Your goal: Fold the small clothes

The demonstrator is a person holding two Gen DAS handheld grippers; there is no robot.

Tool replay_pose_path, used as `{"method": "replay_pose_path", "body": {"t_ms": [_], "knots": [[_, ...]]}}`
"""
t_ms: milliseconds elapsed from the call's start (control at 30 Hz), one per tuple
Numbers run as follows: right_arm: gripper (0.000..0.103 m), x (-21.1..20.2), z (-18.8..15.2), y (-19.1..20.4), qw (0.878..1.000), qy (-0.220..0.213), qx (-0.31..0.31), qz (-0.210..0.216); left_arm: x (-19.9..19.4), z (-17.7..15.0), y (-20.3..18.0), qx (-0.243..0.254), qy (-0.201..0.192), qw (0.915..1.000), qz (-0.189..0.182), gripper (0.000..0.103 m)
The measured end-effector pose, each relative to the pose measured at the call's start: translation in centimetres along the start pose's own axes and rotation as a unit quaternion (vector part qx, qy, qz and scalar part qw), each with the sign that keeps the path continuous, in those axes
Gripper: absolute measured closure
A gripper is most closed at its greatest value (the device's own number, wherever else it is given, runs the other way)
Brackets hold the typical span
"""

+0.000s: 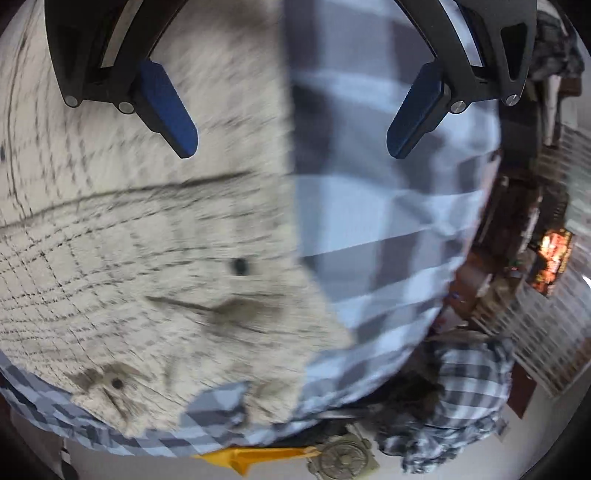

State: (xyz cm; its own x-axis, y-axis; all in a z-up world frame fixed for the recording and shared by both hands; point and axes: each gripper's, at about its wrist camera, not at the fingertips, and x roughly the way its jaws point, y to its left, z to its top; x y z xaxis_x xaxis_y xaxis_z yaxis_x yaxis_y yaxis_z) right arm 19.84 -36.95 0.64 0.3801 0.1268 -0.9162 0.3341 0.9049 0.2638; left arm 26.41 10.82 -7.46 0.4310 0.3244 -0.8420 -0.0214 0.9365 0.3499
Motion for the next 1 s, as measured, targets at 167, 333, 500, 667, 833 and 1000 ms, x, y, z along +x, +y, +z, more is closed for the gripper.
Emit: {"method": "replay_pose_path", "body": {"t_ms": [167, 333, 500, 667, 833, 1000], "knots": [[0.007, -3.3, -5.8, 2.2, 0.988, 0.047, 0.051, 0.139, -4.6, -0.5, 4.4, -0.041, -0.017, 0.999, -0.004, 0.0], [0.007, -6.0, -12.2, 5.7, 0.982, 0.074, -0.05, 0.168, -7.6, 0.0, 6.4, -0.055, -0.035, 0.9978, -0.008, 0.0], [0.007, -6.7, -14.9, 8.7, 0.974, 0.092, -0.118, 0.172, -8.6, 1.5, 7.3, -0.053, -0.045, 0.9976, -0.01, 0.0], [0.007, -4.8, -13.9, 11.3, 0.973, 0.085, -0.137, 0.167, -6.8, 4.5, 7.1, -0.072, -0.034, 0.9965, -0.025, 0.0], [0.007, -3.3, -13.3, 12.5, 0.973, 0.084, -0.159, 0.145, -1.5, 10.7, 6.4, -0.114, 0.002, 0.9922, -0.051, 0.0], [0.007, -1.9, -11.9, 12.4, 0.975, 0.081, -0.153, 0.137, 3.2, 17.5, 6.1, -0.163, 0.008, 0.9842, -0.068, 0.0]]}}
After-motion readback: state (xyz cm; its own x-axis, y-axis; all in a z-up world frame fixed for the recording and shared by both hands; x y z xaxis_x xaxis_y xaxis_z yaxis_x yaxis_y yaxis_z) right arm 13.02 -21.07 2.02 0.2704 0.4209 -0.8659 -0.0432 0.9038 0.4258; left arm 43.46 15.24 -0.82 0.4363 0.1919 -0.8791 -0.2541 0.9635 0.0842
